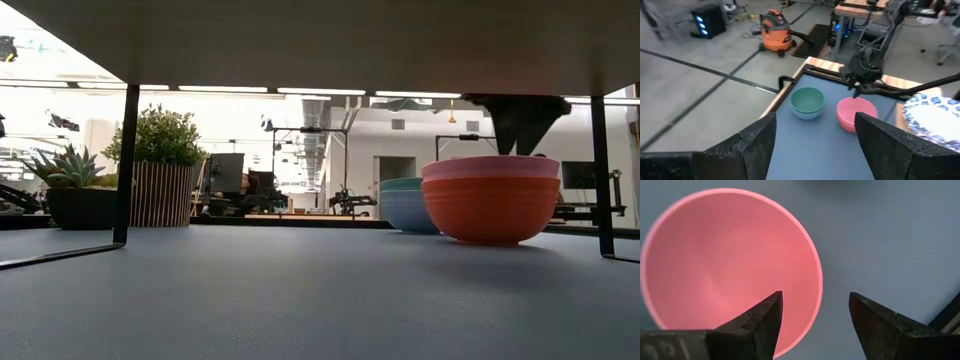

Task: Place and stack bowls onto a shelf
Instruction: Put the pink bowl on the shelf

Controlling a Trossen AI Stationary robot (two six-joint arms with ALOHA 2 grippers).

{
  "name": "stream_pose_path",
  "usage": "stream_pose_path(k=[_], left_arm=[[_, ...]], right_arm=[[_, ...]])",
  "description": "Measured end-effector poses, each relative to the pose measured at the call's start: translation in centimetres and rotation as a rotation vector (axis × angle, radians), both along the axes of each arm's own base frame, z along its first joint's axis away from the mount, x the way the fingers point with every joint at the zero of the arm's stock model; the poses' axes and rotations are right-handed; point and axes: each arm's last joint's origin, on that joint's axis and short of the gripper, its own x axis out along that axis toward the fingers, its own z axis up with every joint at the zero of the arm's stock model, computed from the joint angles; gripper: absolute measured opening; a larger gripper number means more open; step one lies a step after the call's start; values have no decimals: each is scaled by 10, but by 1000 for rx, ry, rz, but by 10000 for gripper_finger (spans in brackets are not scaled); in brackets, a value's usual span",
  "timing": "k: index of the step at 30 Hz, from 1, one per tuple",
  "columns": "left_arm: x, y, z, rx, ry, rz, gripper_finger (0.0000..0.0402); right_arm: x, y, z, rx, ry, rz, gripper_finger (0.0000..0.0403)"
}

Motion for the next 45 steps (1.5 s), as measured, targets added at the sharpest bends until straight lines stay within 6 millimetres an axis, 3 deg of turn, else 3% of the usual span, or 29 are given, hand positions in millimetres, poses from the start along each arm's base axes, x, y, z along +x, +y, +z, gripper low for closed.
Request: stream_pose_path(k=[16, 22, 29, 32, 36, 45], left_arm=[[0, 3, 0, 56, 20, 90, 254], [0, 3, 0, 56, 20, 93, 254], [0, 4, 0, 61, 21, 115, 254], [0, 4, 0, 58, 18, 117, 254], [0, 4, 0, 40, 9, 123, 254], [0, 4, 0, -5, -16, 141, 254]], right_arm=[[15, -36, -28, 46, 91, 106, 245], [17, -37, -32, 51, 103, 133, 174], [18, -35, -32, 94, 81, 147, 32], [18, -34, -31, 107, 69, 148, 25], [17, -33, -20, 109, 49, 139, 26], [18, -36, 40, 56, -75, 108, 26]])
